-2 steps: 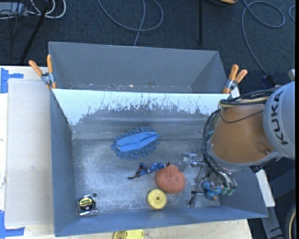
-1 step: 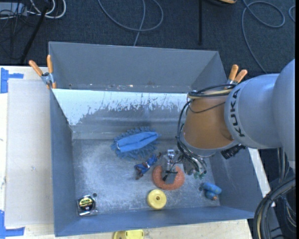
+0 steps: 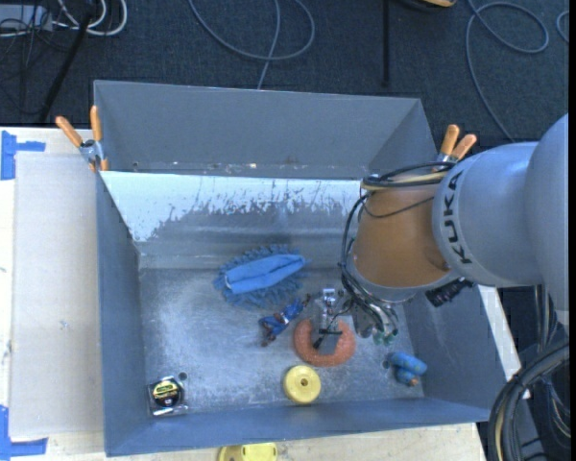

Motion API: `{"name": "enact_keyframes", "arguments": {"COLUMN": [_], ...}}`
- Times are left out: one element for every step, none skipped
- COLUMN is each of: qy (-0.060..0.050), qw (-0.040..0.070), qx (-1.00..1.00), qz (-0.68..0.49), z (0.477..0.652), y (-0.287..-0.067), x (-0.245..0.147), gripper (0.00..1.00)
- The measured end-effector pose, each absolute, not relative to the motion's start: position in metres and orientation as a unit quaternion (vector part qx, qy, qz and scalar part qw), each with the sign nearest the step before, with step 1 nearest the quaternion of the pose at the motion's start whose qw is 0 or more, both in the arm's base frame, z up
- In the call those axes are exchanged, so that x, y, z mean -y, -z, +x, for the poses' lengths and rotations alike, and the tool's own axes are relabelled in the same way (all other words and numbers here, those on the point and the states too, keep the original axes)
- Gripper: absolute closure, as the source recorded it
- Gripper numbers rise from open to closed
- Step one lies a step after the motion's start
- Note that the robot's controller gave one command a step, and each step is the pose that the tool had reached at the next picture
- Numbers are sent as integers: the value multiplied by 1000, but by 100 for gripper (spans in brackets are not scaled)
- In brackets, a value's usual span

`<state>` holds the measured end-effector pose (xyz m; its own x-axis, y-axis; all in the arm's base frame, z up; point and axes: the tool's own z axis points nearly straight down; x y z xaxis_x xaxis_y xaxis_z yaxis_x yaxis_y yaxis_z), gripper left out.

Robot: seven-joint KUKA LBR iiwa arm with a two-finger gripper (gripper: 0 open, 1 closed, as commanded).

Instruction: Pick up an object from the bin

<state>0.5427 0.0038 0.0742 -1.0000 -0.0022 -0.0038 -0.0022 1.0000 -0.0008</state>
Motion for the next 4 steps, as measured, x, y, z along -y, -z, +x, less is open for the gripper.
{"name": "enact_keyframes", "arguments": {"qy": [0,0,0,0], "qw": [0,-3,7,-1], "qx": [-1000,-1000,-1000,-999], "qz": [-1,4,-6,48], "z": [541,538,544,539], "y": [-78,-135,-149,-105], "x": [-3,2,2,-4], "gripper": [0,0,0,0]}}
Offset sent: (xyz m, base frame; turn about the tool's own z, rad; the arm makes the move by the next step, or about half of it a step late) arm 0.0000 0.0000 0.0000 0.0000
